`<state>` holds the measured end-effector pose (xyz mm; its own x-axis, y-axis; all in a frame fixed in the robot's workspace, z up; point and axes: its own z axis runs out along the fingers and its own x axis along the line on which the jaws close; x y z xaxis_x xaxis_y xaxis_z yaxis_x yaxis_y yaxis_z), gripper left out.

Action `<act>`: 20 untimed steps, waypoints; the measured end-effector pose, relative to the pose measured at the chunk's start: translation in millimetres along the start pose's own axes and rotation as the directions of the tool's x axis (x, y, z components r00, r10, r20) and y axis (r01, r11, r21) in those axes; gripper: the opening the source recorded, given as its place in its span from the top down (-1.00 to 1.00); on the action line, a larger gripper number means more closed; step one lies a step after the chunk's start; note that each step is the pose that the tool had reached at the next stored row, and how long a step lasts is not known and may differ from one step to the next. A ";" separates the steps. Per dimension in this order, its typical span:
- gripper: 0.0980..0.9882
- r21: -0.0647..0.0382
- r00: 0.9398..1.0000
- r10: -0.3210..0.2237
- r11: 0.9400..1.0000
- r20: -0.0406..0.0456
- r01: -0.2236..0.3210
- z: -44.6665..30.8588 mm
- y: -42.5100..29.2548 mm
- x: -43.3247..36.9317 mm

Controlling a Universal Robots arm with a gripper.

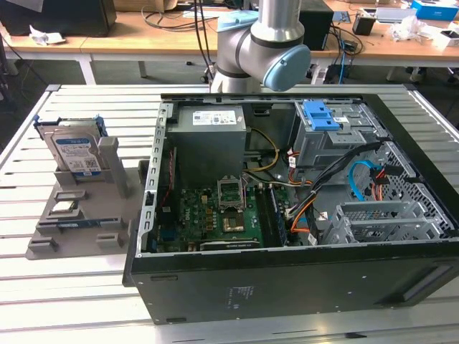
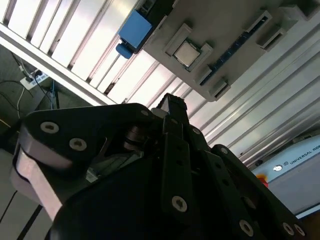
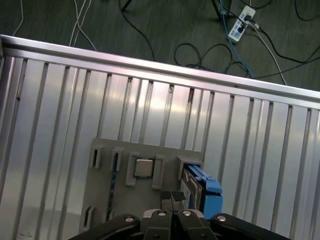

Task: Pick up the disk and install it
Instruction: 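Pick up the disk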

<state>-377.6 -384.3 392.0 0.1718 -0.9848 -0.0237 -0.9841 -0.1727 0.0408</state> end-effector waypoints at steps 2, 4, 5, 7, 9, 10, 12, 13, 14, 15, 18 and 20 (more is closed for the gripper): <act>0.98 0.000 1.000 -0.002 1.000 0.000 0.002 0.0 0.0 0.0; 0.98 0.000 1.000 -0.004 1.000 0.000 0.004 0.0 0.0 0.0; 0.98 0.000 1.000 -0.004 1.000 0.000 0.004 0.0 0.0 0.0; 0.56 0.000 1.000 -0.007 1.000 0.000 0.007 0.0 0.0 0.0; 0.42 0.000 1.000 -0.009 1.000 0.000 0.009 0.0 0.0 0.0; 0.42 0.000 1.000 -0.009 1.000 0.000 0.009 0.0 0.0 0.0; 0.15 0.000 1.000 -0.011 1.000 0.000 0.011 0.0 0.0 0.0; 0.02 0.000 1.000 -0.012 1.000 -0.001 0.012 0.0 0.0 0.0; -0.12 0.000 1.000 -0.013 1.000 -0.001 0.013 0.0 0.0 0.0; -0.26 0.000 1.000 -0.014 1.000 -0.001 0.014 0.0 0.0 0.0; -0.26 0.000 1.000 -0.016 1.000 -0.001 0.016 0.0 0.0 0.0; -0.26 0.000 1.000 0.000 1.000 0.000 0.000 0.0 0.0 0.0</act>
<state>-377.6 -384.3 391.9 0.1721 -0.9848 -0.0232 -0.9841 -0.1729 0.0410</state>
